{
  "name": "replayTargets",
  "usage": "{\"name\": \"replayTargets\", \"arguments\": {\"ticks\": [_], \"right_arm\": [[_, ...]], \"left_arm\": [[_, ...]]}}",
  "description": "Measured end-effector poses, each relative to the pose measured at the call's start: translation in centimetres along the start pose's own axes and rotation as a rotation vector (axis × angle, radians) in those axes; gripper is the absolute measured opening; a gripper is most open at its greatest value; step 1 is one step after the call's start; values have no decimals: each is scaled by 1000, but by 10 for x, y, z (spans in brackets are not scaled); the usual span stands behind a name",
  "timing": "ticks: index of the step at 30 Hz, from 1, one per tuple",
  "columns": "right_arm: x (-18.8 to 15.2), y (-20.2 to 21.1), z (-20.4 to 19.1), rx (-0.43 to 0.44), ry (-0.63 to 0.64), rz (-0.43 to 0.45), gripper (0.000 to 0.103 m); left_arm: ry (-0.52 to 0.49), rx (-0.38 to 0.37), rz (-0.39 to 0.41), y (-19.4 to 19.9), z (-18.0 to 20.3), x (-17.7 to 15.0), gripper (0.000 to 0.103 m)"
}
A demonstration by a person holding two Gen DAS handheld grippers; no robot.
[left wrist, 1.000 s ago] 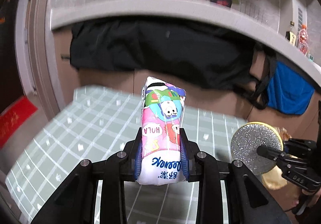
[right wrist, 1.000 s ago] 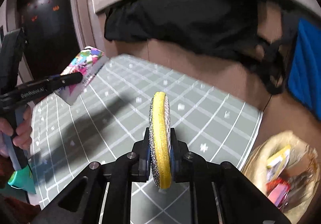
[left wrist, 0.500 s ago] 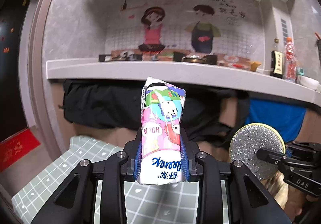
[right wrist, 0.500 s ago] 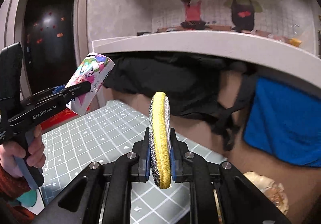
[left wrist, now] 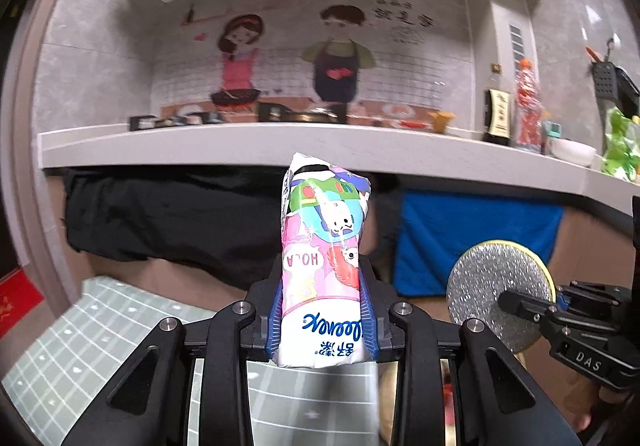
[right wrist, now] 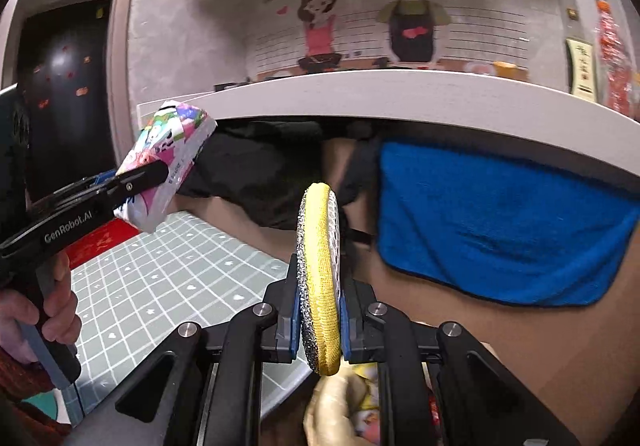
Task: Collect trash
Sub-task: 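Lift the tissue pack with left while right carries the pad toward the bag, then open both tools over the yellow bag to drop tissue pack and pad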
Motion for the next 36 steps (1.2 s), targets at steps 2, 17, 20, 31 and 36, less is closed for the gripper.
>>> {"name": "replayTargets", "arguments": {"ticks": [2, 17, 20, 31, 36], "right_arm": [[-2, 7, 12, -21, -12, 4, 14], [-36, 39, 93, -125, -147, 14, 14], [-43, 38, 101, -118, -180, 11, 14], [-75, 11, 127, -116, -269, -32, 18], [-92, 3, 134, -125, -328, -61, 39]], "left_arm": [[-1, -37, -19, -4, 19, -6, 33], [-3, -203, -187, -45, 122, -72, 33], [-5, -215, -203, -51, 131, -82, 33], [47, -371, -368, -87, 147, -119, 44], [98, -380, -420, -97, 136, -127, 56]]}}
Point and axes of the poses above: each gripper's, at about its wrist camera, not at the fingertips, and y roughly against the way its jaws point, z to its right, x to its top, the point moved 8 cm from there along -y, roughly the way its jaws point, and after that the axes turned 7 degrees about x, right-handed, at the moved point
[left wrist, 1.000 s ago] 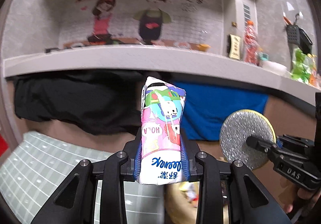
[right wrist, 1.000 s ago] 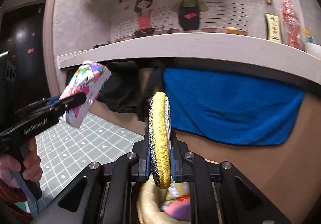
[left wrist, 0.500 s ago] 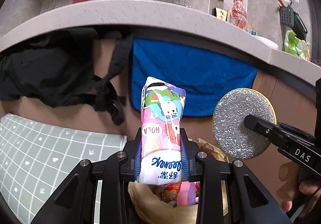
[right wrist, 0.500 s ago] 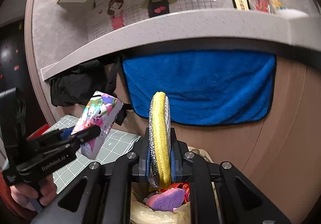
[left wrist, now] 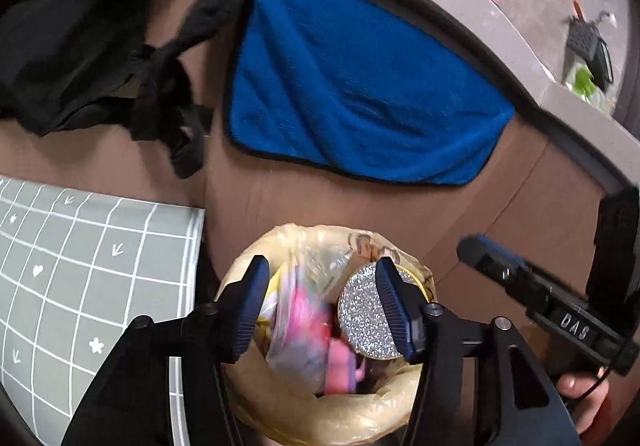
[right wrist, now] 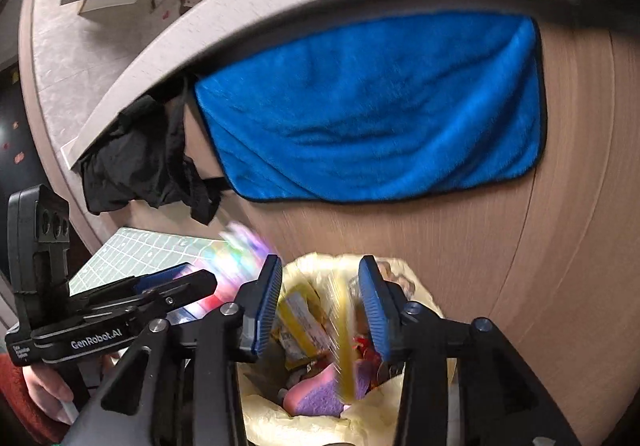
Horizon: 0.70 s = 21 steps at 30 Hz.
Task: Collect trash
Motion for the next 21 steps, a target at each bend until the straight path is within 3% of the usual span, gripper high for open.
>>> {"name": "replayTargets", "arguments": {"ticks": [6, 12, 21], "right_arm": [[-8, 11, -14, -17, 12, 1, 39], [-13, 43, -51, -8, 40, 42, 41], [-66, 103, -145, 75, 140, 55, 49]], "left_arm": [[-6, 57, 27, 29, -15, -3, 56], [-62, 156, 85, 98, -28, -20, 56], [-116, 327, 179, 225, -39, -97, 56]]}}
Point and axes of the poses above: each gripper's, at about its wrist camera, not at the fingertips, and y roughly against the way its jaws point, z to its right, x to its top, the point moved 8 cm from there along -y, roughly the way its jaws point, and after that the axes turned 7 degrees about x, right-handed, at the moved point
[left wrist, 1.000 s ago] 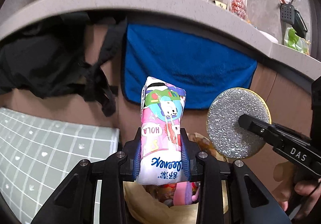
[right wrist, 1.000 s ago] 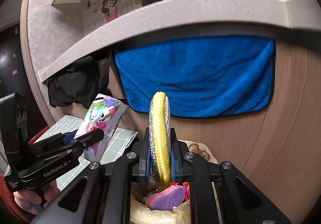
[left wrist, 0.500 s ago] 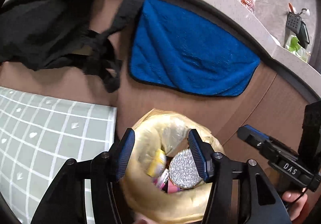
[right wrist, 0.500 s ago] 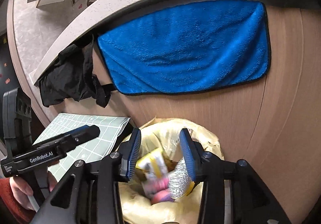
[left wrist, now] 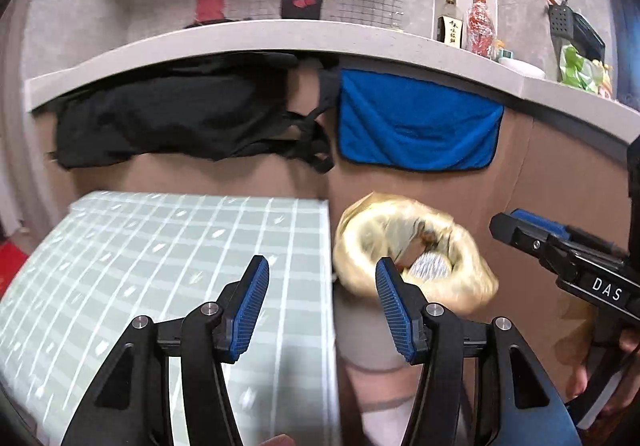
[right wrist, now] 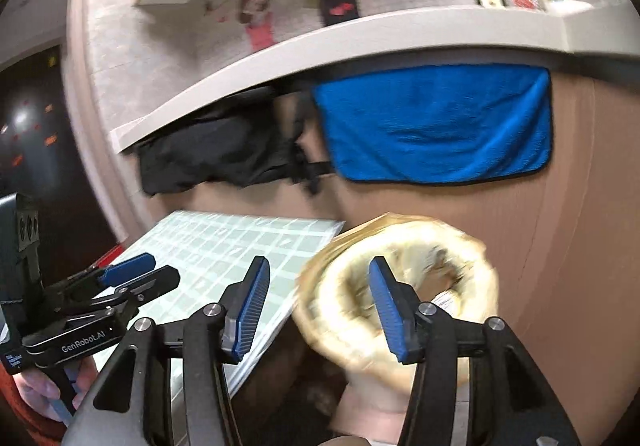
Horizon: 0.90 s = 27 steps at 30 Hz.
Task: Collect trash
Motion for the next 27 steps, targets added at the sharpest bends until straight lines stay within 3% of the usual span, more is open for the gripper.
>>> {"name": "replayTargets", "arguments": {"ticks": [7, 13, 20, 27], "right_arm": [[-45, 44, -59, -22, 110, 3, 50], [-79, 69, -73, -45, 91, -1, 50], [-96, 82, -86, -92, 144, 27, 50], [-96, 80, -89, -72, 131, 39, 50]], "left_arm": [[-20, 73, 63, 61, -7, -42, 56], [-32, 47, -30, 76, 7, -83, 56], [-4, 165, 17, 92, -10, -81, 56], [-12, 222, 14, 100, -17, -84, 56]]}}
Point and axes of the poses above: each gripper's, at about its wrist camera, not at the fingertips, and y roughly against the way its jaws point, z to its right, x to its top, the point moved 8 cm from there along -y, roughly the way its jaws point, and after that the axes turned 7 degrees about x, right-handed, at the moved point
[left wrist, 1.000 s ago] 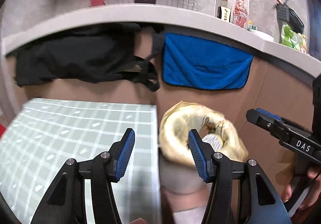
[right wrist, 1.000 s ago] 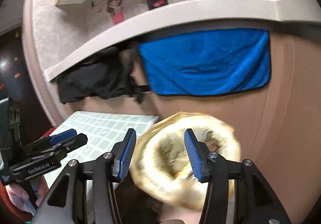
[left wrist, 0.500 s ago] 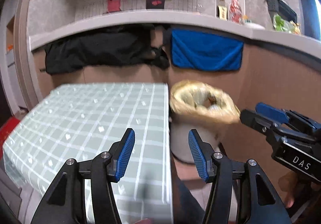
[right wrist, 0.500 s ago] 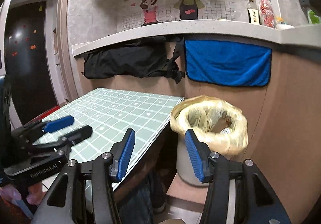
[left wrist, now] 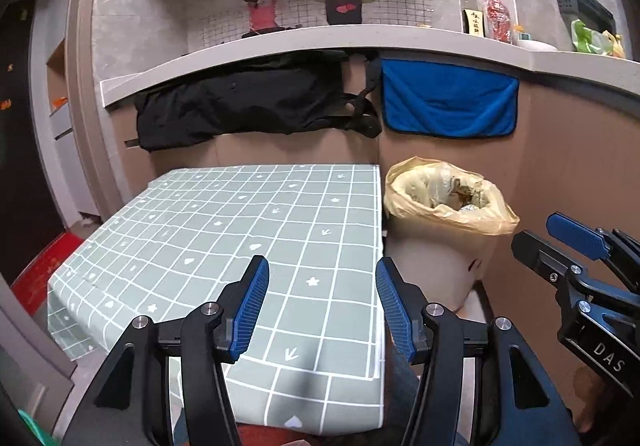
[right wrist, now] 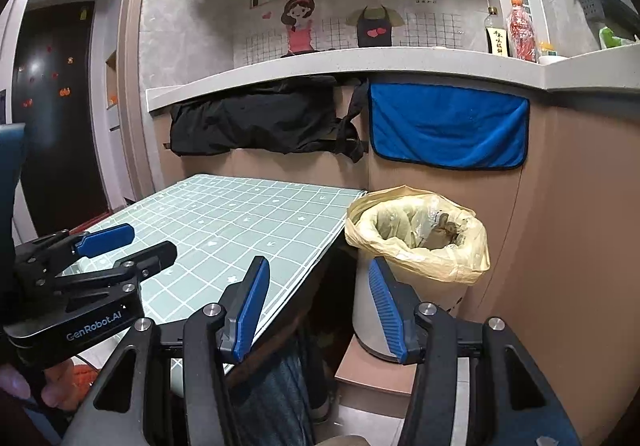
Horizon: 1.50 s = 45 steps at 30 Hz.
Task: Collect trash
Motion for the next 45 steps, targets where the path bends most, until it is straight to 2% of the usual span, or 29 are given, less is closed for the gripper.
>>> {"name": "replayTargets", "arguments": {"ticks": [18, 45], "right_arm": [[-3, -7, -9, 17, 11, -11, 50], [-3, -3, -9, 15, 11, -1, 50]], "left_arm": [[23, 22, 0, 4, -12, 0, 56], [31, 23, 13, 8, -10, 3, 56]]}}
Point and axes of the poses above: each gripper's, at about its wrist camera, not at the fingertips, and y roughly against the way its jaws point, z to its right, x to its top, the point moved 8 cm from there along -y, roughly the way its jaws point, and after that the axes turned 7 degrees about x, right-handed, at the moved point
